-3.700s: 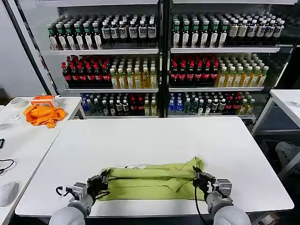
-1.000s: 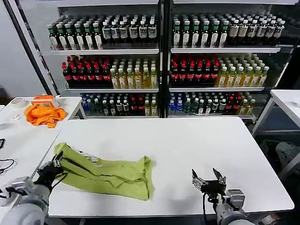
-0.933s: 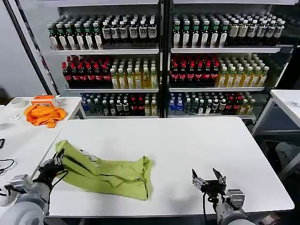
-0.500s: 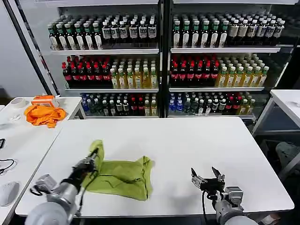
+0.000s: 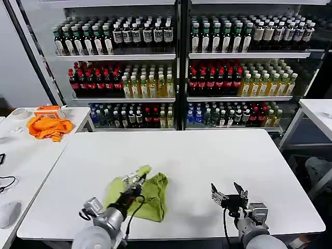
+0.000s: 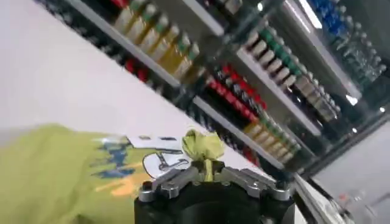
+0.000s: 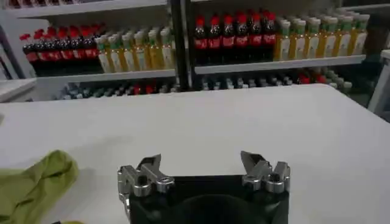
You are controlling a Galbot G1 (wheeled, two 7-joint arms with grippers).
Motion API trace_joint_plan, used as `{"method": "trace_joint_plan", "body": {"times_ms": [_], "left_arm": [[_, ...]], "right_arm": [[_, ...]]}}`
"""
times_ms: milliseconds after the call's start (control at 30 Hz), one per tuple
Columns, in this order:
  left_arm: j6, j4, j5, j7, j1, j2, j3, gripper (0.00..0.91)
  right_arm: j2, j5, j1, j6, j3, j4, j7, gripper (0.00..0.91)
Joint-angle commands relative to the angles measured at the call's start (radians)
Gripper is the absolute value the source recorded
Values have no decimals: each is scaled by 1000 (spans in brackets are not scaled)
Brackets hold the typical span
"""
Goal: Fold and organize the clothes.
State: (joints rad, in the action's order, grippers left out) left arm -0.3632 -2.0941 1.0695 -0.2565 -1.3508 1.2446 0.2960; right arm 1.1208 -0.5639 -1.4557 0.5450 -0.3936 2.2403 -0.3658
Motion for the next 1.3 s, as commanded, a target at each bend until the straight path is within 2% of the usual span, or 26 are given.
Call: {"method": "trace_joint_plan", "body": {"times_ms": [33,333,500,633,767,1133,1300], "left_arm": [[-13,31,-45,43,14,37,-74,907],[0,-62,-63,27,-53,-5,65,907],[26,-25,-208,21,-107,-61,183,907],[24,7,-180,19,-145,-103,255,907],[24,44,-181,28,-150,-120,267,907],[54,167,-253,54,-109,-94,221,907],[23,152,-189,56,-109,-71,192,907]], "right_arm": [[0,-3,7,1,0,1,-1,907],[9,-2,19,1,8,-4,-1,907],[19,0,27,1,14,-9,-1,907],[24,1,30,1,18,-13,-1,907],[25,2,33,1,17,-18,-1,907],[23,7,7,1,1,0,-1,907],[22,9,-5,1,-4,8,-2,907]]}}
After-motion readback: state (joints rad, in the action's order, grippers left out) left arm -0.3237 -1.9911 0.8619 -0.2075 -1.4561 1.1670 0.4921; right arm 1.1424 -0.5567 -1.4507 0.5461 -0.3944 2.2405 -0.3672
